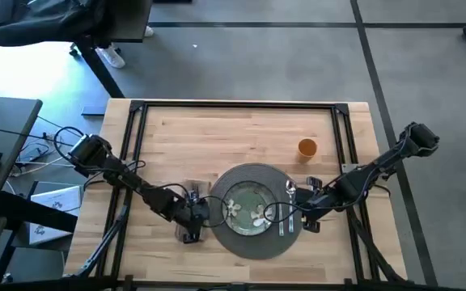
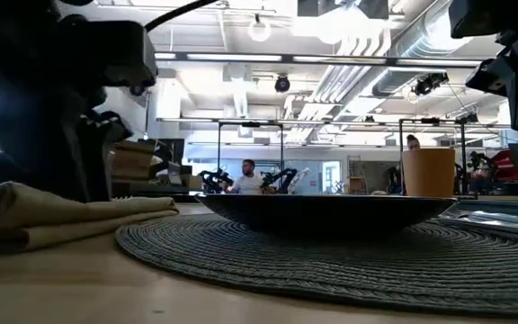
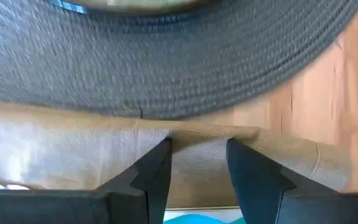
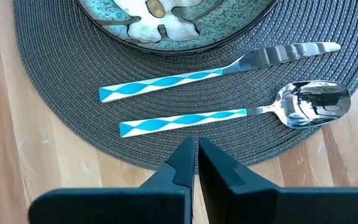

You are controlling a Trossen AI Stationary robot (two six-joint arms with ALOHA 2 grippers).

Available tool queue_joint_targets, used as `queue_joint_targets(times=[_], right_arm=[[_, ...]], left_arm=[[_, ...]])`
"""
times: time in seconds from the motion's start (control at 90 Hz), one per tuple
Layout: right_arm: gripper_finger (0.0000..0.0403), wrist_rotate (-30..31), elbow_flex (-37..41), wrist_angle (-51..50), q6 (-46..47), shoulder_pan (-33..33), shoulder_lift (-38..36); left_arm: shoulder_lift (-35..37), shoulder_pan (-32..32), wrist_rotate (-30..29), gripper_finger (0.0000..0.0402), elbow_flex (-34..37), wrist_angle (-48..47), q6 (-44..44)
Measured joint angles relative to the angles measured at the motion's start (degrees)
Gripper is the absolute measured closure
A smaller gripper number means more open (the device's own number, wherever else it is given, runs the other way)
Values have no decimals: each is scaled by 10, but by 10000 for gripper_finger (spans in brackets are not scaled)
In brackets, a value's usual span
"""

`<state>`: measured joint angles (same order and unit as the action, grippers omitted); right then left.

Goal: Set table place
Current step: Adjust the brown napkin, then return to Home Position

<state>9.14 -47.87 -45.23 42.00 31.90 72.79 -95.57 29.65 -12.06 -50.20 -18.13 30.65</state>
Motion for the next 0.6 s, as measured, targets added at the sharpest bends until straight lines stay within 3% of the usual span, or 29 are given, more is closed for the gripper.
queue_joint_targets(times=[0.211,0.378,0.6], right_arm=[[403,18,-35,0,-45,-7,-2],[403,32,-78,2,-149,-66,-2],[403,-23,-85,72,-284,-196,-58]], left_arm=[[76,-14,-48,266,-49,-74,-59],[171,-63,-54,276,-50,-86,-129],[295,-159,-7,366,-50,-105,-236]])
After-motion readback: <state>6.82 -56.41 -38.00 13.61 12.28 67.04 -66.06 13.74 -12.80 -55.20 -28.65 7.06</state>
